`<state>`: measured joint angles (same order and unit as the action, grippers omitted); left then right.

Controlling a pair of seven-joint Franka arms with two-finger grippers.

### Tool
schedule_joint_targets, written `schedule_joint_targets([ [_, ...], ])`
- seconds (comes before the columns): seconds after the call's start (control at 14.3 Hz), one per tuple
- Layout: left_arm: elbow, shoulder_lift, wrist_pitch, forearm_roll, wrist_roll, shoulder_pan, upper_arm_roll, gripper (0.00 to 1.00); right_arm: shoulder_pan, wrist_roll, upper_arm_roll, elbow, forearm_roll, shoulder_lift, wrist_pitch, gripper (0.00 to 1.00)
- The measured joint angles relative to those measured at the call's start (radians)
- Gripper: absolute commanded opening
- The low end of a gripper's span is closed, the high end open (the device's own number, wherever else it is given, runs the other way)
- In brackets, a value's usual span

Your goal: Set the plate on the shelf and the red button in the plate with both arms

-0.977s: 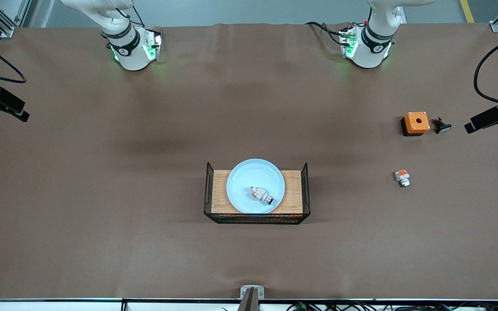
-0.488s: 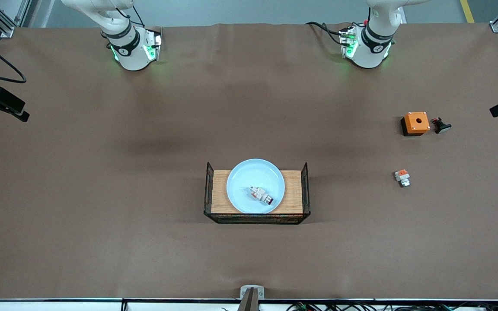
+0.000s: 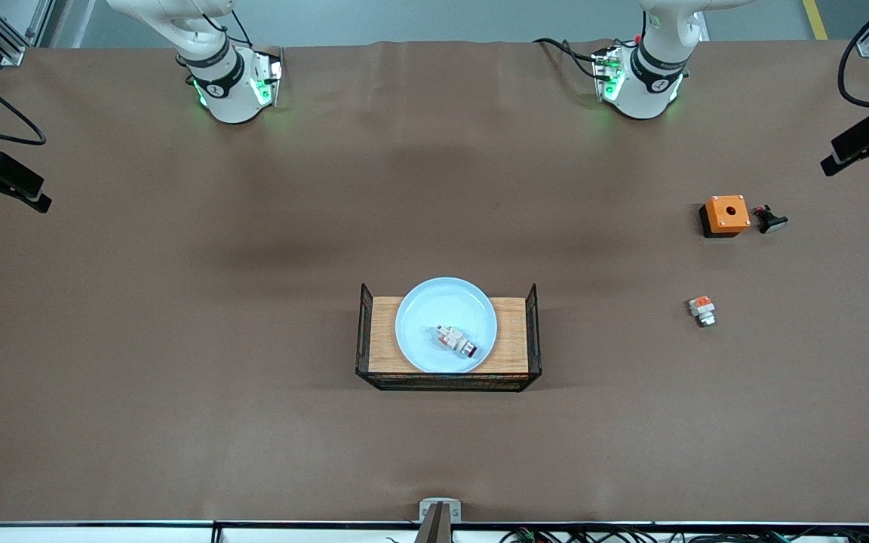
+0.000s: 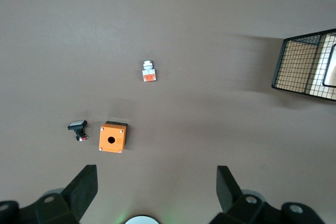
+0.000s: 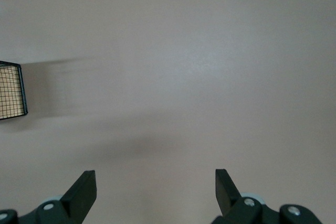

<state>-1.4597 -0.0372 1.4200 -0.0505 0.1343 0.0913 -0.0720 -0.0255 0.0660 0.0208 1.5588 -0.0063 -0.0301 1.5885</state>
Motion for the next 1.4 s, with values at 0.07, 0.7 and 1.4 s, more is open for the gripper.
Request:
schedule_joint_targets([
  [0.07,-0.003,-0.006,0.002,0.000,0.000,0.000,0.000,1.00,0.000,0.000,0.000,0.000,0.000,0.000,0.004,1.00],
  [0.7,-0.004,-0.014,0.025,0.000,0.060,0.001,-0.050,1.00,0.000,0.000,0.000,0.000,0.000,0.000,0.036,1.00],
  [1.4,-0.003,0.014,0.079,0.000,0.060,0.001,-0.049,1.00,0.000,0.000,0.000,0.000,0.000,0.000,0.036,1.00],
])
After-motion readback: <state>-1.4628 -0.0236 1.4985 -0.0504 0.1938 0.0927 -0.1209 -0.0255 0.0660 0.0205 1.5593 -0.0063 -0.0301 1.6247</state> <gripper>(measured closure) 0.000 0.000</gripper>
